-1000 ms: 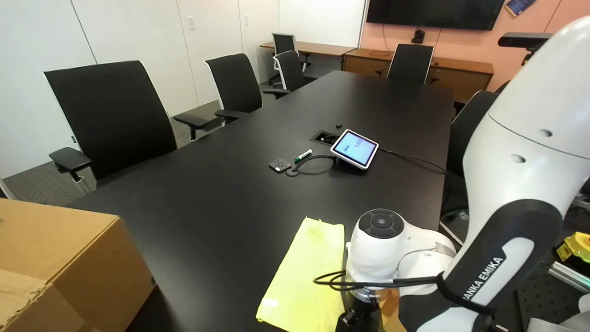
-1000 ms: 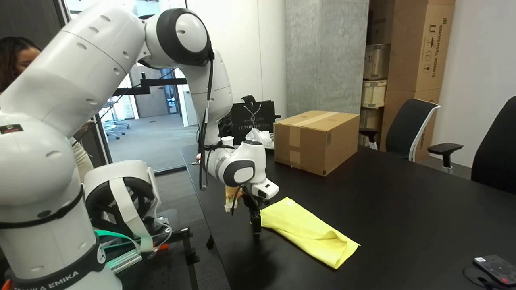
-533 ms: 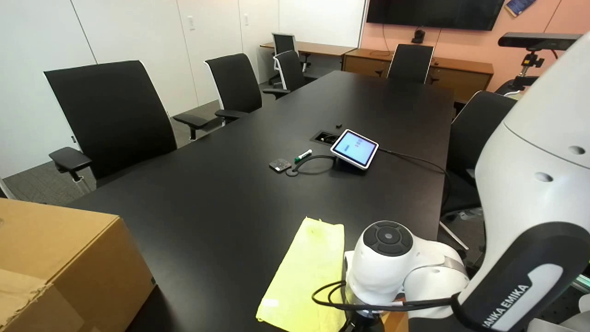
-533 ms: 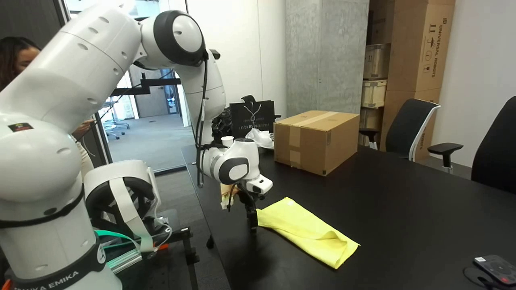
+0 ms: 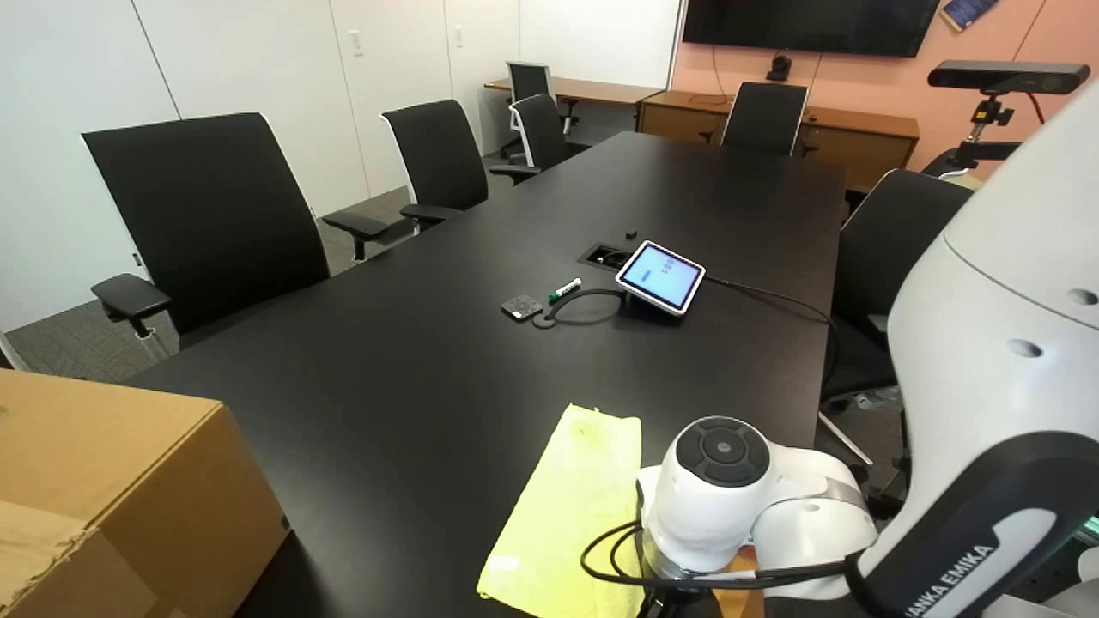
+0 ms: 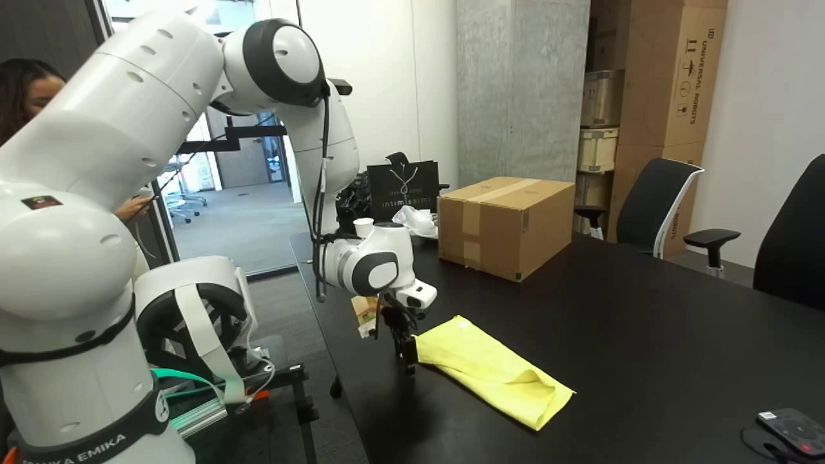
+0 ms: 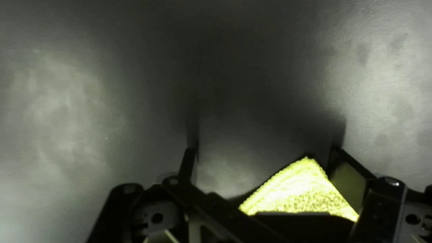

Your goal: Fold the towel on the table.

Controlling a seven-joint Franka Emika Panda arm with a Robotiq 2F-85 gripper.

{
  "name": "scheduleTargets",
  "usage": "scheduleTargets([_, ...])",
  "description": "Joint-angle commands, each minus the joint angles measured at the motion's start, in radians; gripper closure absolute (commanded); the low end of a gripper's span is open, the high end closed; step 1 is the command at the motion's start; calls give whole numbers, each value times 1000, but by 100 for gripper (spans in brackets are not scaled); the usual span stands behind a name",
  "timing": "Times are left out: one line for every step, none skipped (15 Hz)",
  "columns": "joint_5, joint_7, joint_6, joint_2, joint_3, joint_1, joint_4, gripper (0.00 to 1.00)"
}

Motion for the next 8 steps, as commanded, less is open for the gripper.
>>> scheduleTargets([-46,-44,7,14,-44,19,20,0])
scheduleTargets([-53,-52,8,14,-46,14,22,0])
scheduleTargets([-58,-60,10,18,-49,13,26,0])
scheduleTargets([-61,-72,10,19,-44,5,30,0])
scheduleTargets([-65,-80,7,13,-39,0,29,0])
scheduleTargets([-67,-85,9,13,-37,0,30,0])
scheduleTargets([-67,-93,10,16,-29,-5,34,0])
scheduleTargets([-67,-97,10,12,-25,-5,33,0])
